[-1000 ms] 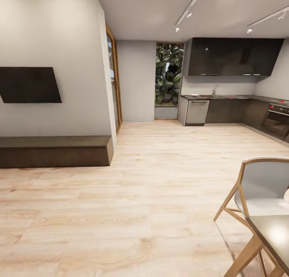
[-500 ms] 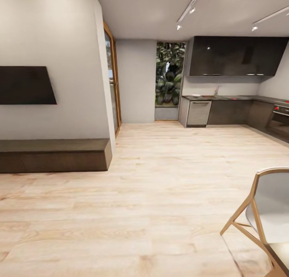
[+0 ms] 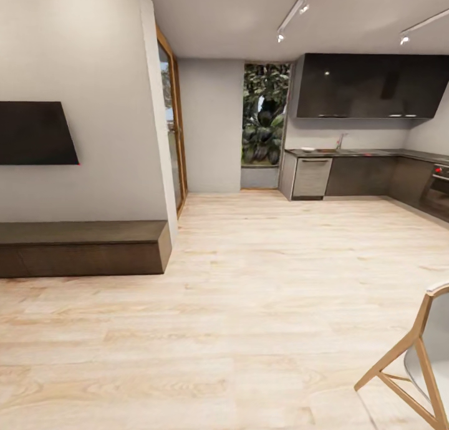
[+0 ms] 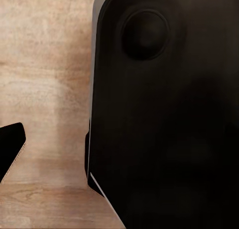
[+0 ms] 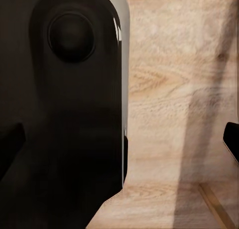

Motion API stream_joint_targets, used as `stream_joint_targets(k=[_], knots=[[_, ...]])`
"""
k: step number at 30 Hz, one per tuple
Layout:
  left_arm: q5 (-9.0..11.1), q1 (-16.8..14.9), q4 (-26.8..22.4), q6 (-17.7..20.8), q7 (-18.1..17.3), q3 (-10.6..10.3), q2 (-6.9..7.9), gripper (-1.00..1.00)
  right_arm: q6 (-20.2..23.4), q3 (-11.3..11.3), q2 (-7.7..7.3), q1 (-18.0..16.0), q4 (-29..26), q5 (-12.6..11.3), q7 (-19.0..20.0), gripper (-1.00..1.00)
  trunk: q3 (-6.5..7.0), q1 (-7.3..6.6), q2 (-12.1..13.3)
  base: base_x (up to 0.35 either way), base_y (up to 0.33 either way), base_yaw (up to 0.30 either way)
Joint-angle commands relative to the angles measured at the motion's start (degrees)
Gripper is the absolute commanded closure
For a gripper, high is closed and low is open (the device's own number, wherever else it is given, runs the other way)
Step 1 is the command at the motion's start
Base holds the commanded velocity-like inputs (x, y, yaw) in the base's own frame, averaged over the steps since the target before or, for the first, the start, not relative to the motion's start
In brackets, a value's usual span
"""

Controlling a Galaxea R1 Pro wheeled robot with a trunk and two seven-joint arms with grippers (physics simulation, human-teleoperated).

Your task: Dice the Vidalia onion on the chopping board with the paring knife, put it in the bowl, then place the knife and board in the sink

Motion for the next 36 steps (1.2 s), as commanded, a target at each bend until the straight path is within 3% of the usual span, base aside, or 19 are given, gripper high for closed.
stream_joint_targets(k=[1, 24, 36], knots=[[0.0, 0.0, -0.1, -0.1, 0.0, 0.4, -0.01, -1.0, -0.2, 0.0, 0.0, 0.0, 0.1, 0.0, 0.0, -1.0, -0.04, 0.04, 0.0, 0.342, 0.0, 0.0], [0.0, 0.0, -0.1, -0.1, 0.0, 0.4, -0.01, -1.0, -0.2, 0.0, 0.0, -0.1, 0.1, 0.0, 0.0, -1.0, -0.04, 0.04, 0.0, 0.342, 0.0, -0.004], [0.0, 0.0, -0.1, -0.1, 0.0, 0.4, -0.01, -1.0, -0.3, 0.0, 0.0, -0.1, 0.1, 0.0, 0.0, -1.0, -0.04, 0.04, 0.0, 0.342, 0.0, -0.192]])
